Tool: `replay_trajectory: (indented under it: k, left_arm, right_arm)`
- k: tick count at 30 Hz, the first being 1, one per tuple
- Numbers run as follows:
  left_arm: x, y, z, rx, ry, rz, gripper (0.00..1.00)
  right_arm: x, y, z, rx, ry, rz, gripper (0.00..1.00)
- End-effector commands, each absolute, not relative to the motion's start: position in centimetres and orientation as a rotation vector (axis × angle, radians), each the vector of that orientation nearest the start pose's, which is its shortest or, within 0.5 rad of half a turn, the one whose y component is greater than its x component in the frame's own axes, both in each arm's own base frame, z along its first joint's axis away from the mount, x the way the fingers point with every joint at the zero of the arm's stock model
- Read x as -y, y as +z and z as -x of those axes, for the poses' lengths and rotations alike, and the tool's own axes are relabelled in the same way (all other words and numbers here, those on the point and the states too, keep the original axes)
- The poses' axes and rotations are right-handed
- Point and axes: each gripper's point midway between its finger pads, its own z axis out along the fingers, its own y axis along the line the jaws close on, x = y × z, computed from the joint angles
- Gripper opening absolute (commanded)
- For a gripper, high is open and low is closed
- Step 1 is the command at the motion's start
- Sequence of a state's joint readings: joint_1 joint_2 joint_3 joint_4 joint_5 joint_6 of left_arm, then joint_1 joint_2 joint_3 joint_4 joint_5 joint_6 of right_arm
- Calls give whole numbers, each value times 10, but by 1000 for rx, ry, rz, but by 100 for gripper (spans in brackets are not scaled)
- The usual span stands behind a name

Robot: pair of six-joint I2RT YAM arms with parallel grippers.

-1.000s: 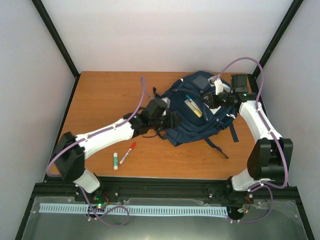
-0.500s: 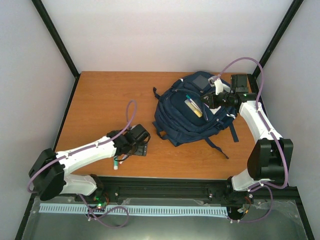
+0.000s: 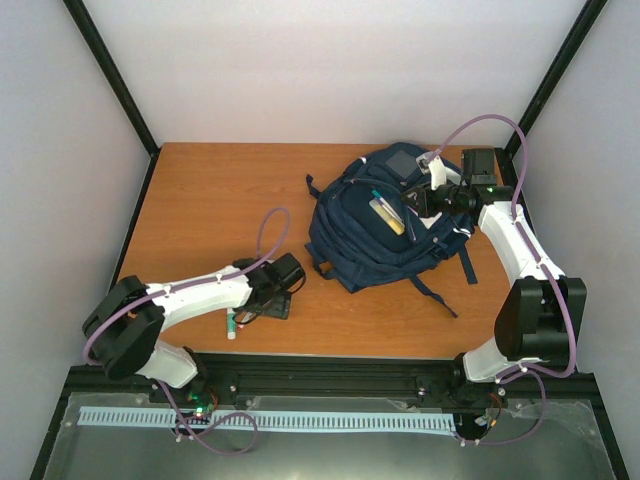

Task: Pack the student bag
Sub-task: Pick up the stationery from the center of the board.

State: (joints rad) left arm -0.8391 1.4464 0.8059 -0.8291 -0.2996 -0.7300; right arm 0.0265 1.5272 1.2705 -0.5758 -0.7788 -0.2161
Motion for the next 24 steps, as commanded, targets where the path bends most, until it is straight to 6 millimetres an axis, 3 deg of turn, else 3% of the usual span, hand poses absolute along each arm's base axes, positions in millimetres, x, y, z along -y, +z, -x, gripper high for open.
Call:
replay_trajectory:
  k: [1,12,24]
  left_arm:
    - [150,34,-200,-2871,150,-96,88]
    - [165,16,-190,-2953,-24,-100,90]
    - [195,14,-175,-3003,-260,-194,69]
  right_arm:
    - [-127,242,-390,-2110,832,616,3]
    - [-127,242,-390,-2112,834,613,3]
    - [-128,240,-390,-2115,843,613,3]
